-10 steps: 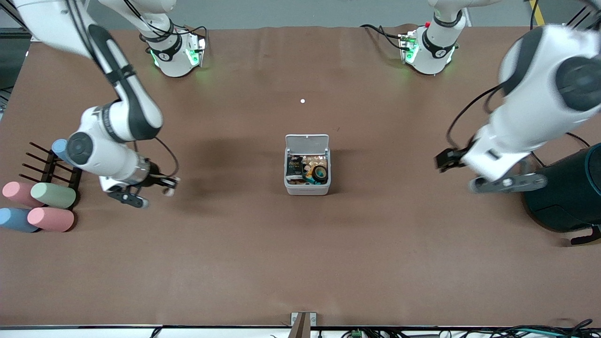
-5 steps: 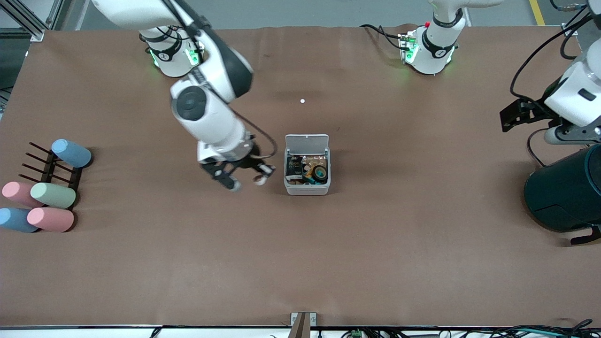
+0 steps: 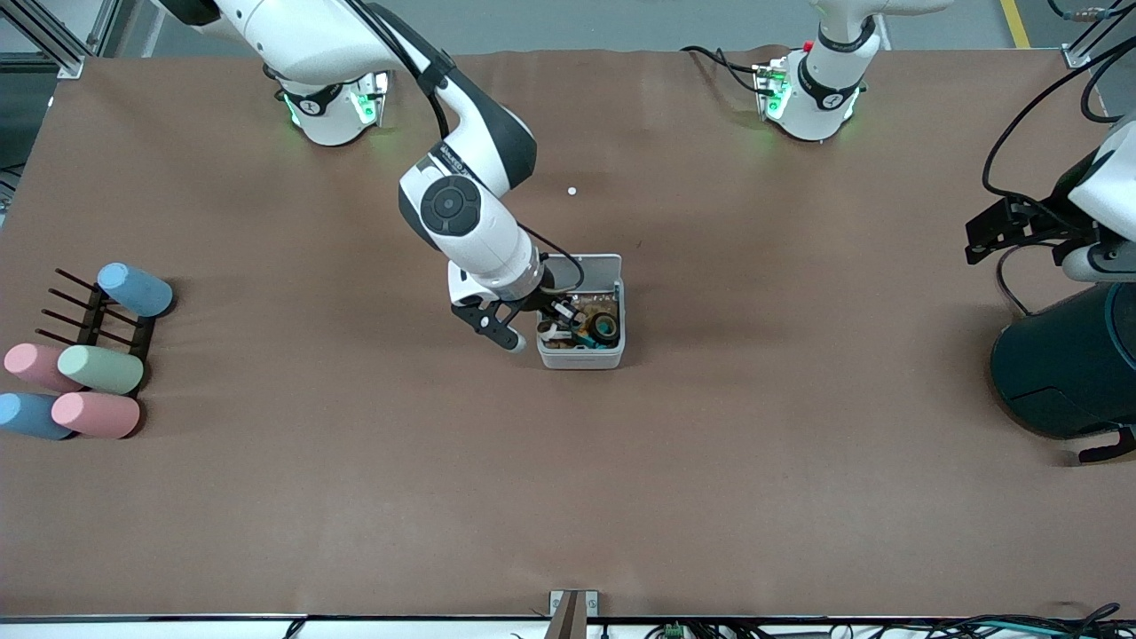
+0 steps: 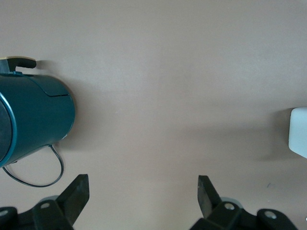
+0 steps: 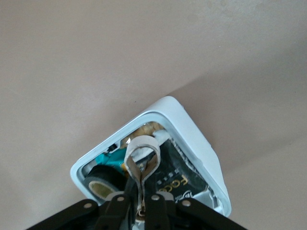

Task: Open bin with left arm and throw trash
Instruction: 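Drop the white clip into the bin with the right gripper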

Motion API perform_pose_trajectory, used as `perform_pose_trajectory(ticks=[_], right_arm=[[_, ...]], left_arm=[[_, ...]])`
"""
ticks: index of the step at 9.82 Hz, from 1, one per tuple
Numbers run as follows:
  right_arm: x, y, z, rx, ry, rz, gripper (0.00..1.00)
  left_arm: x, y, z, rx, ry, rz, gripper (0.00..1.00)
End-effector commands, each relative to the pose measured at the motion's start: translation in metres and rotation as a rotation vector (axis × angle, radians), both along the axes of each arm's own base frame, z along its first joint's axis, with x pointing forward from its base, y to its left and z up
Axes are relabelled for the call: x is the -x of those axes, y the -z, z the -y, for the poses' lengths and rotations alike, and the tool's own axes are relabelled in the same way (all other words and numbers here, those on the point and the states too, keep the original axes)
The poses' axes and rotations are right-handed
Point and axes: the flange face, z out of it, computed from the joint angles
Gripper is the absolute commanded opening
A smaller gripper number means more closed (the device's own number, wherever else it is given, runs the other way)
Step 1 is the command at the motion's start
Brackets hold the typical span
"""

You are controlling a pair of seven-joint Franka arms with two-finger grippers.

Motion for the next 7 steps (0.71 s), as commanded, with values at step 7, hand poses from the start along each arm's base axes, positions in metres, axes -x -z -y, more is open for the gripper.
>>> perform_pose_trajectory(ticks=[7], right_arm=[[0.000, -0.015, -0.001, 0.020, -0.008, -0.002, 1.00]], left_arm=[[0.019, -0.014, -0.012, 0.010, -0.030, 0.010, 1.00]])
